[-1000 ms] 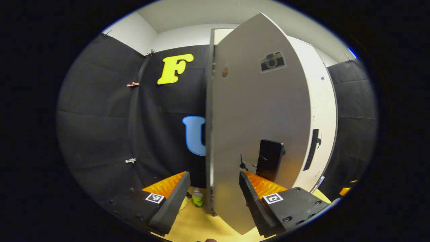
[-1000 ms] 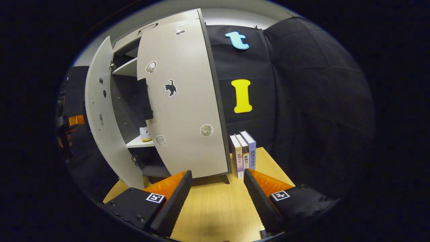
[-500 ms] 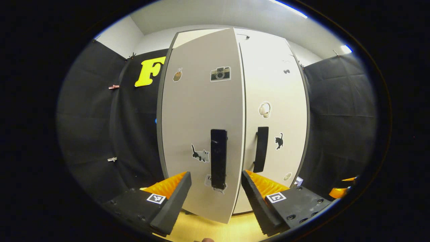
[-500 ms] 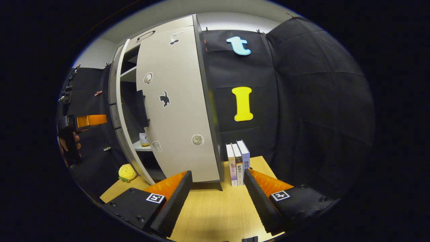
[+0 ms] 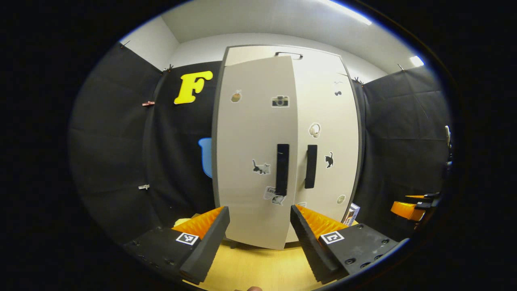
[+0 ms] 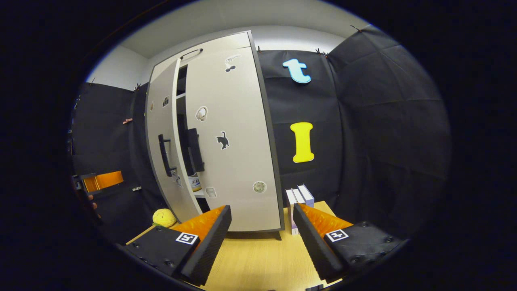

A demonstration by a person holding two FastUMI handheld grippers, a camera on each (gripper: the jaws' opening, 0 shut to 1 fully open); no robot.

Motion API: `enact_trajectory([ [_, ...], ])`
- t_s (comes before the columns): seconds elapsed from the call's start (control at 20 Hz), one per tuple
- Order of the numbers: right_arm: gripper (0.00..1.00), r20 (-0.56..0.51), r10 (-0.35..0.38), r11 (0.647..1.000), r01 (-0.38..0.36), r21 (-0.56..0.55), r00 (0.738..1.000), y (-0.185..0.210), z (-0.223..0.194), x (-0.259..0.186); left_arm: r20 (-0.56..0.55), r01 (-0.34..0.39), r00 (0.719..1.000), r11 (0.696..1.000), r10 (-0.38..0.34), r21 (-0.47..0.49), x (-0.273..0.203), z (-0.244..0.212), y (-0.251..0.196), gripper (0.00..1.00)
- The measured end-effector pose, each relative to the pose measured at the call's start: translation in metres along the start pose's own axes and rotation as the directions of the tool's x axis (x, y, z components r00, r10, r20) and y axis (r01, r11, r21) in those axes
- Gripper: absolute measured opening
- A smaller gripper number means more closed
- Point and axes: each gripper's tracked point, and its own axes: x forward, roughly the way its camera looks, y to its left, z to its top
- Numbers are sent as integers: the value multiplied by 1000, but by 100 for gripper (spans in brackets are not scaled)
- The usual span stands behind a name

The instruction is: Grab one shoe with the right hand and put it into the shoe cabinet, grab the other shoe with the left hand and put it into the shoe cabinet; then close the right door with the right hand and the left door with the left hand.

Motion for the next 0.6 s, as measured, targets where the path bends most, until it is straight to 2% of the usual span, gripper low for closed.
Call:
enact_trajectory([
  [0.3,99,54,-32,997,36,-72,998,41,-11,-28,37,-15,999,999,13,38,-30,-16,39,95],
  [0.45,98,20,-61,997,62,-48,998,53,-36,-41,34,7,999,999,-8,48,-40,-30,41,95],
  [0.6,98,-20,-89,995,88,-43,996,58,-59,-57,-7,34,999,999,-34,18,-49,-56,40,95],
])
